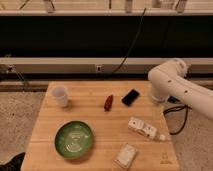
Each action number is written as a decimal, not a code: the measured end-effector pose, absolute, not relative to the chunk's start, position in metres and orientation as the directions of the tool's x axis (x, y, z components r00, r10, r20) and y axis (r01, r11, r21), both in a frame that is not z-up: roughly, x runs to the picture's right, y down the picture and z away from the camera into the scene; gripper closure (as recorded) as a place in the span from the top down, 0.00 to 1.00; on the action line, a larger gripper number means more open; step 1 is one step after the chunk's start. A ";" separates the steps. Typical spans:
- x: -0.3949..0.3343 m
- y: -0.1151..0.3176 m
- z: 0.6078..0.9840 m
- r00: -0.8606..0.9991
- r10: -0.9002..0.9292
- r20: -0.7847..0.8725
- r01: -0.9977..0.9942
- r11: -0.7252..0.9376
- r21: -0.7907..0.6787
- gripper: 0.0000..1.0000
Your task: Drag the pepper across the table
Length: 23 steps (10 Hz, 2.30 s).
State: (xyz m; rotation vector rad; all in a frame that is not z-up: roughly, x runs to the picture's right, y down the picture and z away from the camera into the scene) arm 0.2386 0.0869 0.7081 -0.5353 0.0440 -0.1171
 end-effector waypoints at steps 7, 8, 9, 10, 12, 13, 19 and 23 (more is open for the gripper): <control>0.196 0.071 0.740 0.966 -0.254 0.055 0.249 0.841 -0.481 0.80; 0.196 0.071 0.742 0.963 -0.264 0.058 0.259 0.839 -0.479 0.80; 0.197 0.072 0.745 0.960 -0.274 0.063 0.270 0.836 -0.478 0.80; 0.189 0.072 0.751 0.952 -0.296 0.077 0.296 0.829 -0.475 0.80; 0.170 0.070 0.759 0.938 -0.331 0.101 0.339 0.819 -0.463 0.80; 0.168 0.069 0.762 0.933 -0.343 0.110 0.354 0.815 -0.459 0.80; 0.158 0.067 0.778 0.894 -0.418 0.162 0.446 0.788 -0.425 0.80; 0.154 0.064 0.787 0.861 -0.469 0.198 0.508 0.766 -0.394 0.80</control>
